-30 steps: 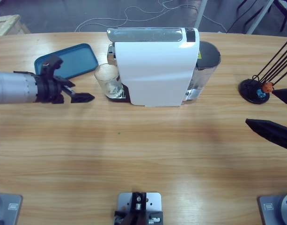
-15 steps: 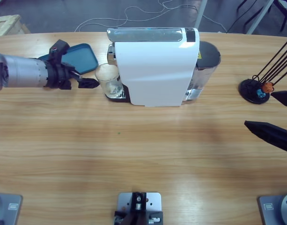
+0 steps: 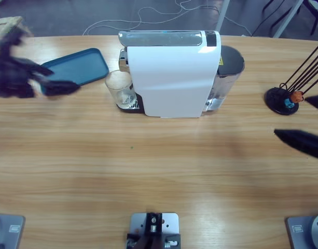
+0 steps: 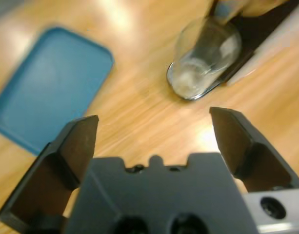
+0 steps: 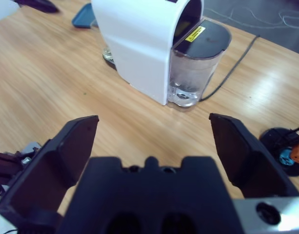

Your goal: Pour coffee

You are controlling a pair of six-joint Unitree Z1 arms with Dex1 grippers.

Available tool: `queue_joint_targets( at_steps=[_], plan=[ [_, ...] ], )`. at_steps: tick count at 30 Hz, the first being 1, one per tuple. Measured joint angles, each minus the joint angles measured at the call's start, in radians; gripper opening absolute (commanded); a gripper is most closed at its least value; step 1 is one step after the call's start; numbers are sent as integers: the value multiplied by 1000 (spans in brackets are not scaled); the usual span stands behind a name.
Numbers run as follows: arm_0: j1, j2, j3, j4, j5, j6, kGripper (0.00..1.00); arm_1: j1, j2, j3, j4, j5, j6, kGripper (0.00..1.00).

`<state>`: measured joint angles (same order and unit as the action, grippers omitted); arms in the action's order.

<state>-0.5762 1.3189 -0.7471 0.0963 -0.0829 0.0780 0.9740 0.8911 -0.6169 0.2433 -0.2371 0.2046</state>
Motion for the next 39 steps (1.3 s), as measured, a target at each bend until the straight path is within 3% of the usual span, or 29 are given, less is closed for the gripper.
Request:
queue_joint_targets(
  at_steps=[3, 4, 9, 15, 21, 30, 39],
  plan=[
    [-46, -130, -19, 98, 0, 0, 987, -134, 67, -110, 107, 96, 0, 21],
    [-60, -160, -19, 135, 0, 0, 986, -176, 91, -149, 144, 129, 0, 0],
    [-80, -248, 19, 206, 27, 0, 977, -338, 278, -408, 334, 259, -51, 0],
    [-83, -241, 70, 152, 114, -16, 968, -407, 552, -774, 506, 274, -111, 0],
    [-84, -242, 202, -40, 191, -66, 968, -412, 734, -1023, 605, 256, -120, 0],
    [-84, -242, 221, -76, 208, -102, 973, -393, 987, -1416, 846, 229, -121, 0],
    [-84, -235, 221, -76, 213, -104, 973, -326, 1078, -1468, 902, 197, -121, 0]
  ],
)
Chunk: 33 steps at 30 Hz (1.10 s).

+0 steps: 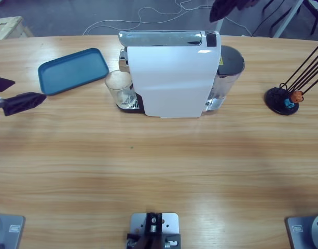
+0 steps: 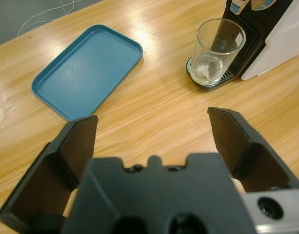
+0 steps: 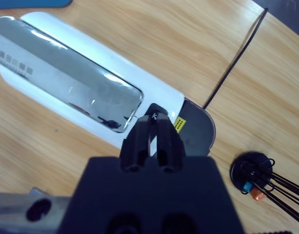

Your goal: Pour coffee

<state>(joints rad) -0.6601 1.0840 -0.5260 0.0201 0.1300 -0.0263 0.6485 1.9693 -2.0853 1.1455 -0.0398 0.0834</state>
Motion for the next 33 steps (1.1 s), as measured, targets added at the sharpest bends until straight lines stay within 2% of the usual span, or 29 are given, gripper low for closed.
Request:
queue_joint_targets(
  at_steps=[33],
  plan=[
    [0, 11, 0, 0, 3, 0, 969, 12, 67, -28, 28, -73, 0, 0]
  ],
)
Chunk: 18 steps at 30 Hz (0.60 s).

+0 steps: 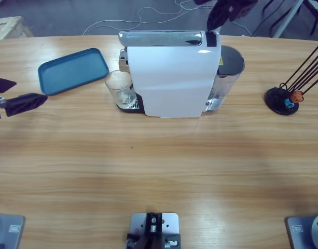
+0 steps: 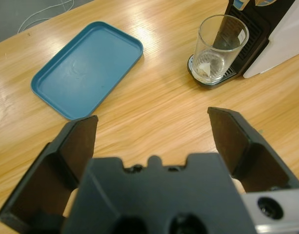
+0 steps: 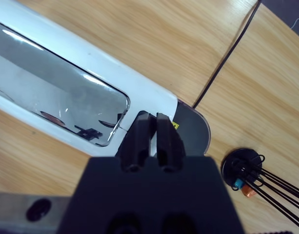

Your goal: Pour coffee

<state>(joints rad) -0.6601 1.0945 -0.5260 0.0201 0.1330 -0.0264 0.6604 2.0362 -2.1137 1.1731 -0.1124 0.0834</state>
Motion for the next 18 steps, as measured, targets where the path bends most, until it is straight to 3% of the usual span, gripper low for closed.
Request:
queue_joint_targets(
  at_steps=[15, 16, 17, 18],
  plan=[
    [0, 6, 0, 0, 0, 0, 973, 14, -1, -6, 3, -19, 4, 0],
    [0, 7, 0, 0, 0, 0, 973, 15, -2, -8, 3, -29, 4, 210],
    [0, 9, 0, 0, 0, 0, 975, 16, -9, -8, -1, -35, 5, 612],
    [0, 11, 0, 0, 0, 0, 977, 16, -30, -1, -16, -36, 5, 778]
  ],
)
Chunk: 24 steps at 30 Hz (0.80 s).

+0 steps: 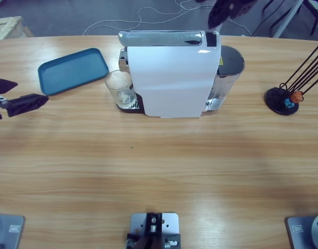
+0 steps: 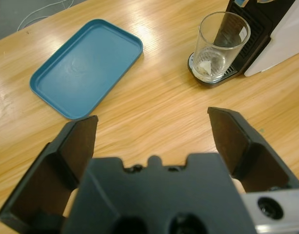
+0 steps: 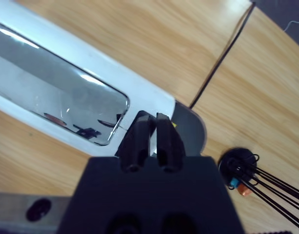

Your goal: Pour coffee

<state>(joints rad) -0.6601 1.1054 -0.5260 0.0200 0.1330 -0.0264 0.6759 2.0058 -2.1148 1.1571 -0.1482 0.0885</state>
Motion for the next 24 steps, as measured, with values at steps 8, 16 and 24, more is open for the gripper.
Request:
queue_joint_targets(
  at_steps=[8, 16, 24],
  plan=[
    [0, 28, 0, -5, 0, -1, 977, 2, -326, 235, -123, 10, 11, 1000],
    [0, 31, 0, -6, 0, -1, 978, 2, -400, 306, -125, 14, 40, 1000],
    [0, 31, 0, -6, 0, -2, 987, 2, -403, 315, -125, 27, 48, 1000]
  ],
)
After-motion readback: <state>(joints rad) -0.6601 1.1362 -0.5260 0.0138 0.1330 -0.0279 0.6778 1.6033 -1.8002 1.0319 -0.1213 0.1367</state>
